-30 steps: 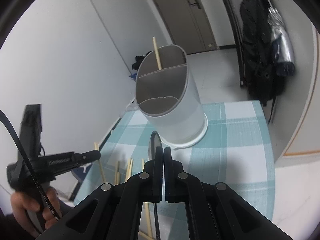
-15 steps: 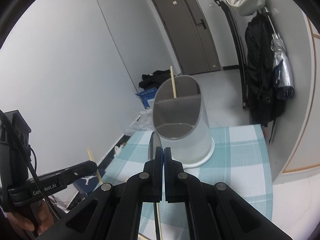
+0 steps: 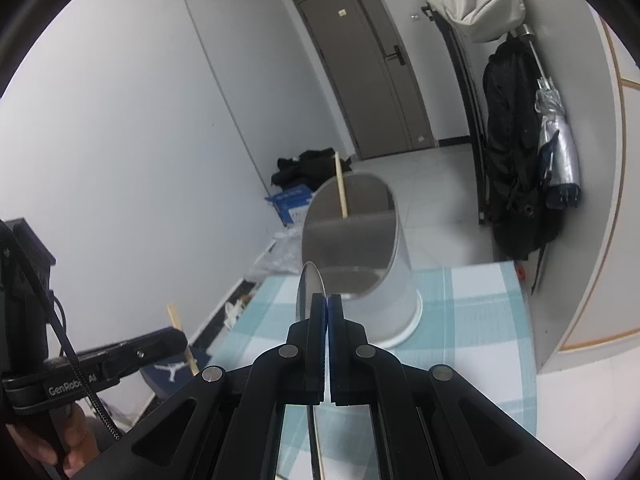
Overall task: Organize utensils
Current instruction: 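Lift the chopstick and spoon with both tools toward the white holder, then lower the chopstick and spoon into the holder opening with both tools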
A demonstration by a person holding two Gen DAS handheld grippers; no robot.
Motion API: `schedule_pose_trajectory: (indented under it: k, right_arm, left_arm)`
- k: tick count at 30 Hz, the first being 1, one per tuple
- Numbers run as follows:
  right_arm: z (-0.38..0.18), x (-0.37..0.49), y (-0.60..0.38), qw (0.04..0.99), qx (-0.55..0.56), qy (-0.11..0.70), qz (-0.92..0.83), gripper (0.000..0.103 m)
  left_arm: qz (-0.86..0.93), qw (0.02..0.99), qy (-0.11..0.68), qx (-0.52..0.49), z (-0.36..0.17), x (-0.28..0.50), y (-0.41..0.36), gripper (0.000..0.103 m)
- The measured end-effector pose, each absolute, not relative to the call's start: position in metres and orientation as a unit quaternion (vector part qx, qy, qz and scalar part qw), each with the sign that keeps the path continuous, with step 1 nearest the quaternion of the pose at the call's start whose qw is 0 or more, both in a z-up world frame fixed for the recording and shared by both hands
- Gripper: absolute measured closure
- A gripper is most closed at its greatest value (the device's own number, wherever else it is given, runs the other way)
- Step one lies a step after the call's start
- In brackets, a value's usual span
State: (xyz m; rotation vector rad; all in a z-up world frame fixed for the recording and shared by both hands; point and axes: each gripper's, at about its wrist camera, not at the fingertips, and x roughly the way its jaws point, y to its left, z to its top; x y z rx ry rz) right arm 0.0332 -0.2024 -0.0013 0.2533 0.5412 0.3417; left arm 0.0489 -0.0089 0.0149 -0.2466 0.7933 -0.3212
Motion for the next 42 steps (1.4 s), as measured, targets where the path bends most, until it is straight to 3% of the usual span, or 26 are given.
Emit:
schedule_pose_trajectory:
  k: [22,42]
  right_arm:
    - [0.112,0.115,-0.229,0.977,0.133,0.1,0.135,0.102]
    - [0.054,0.208,-0.21,0.98,0.177,0.073,0.044,0.102]
  left_arm:
    - [-0.23,0.925,0.283,-0.11,0.15,0.134,-0.038,0.102]
    - [-0.22,0.943,0.236,-0.086,0.097,0.201,-0.028,0.102]
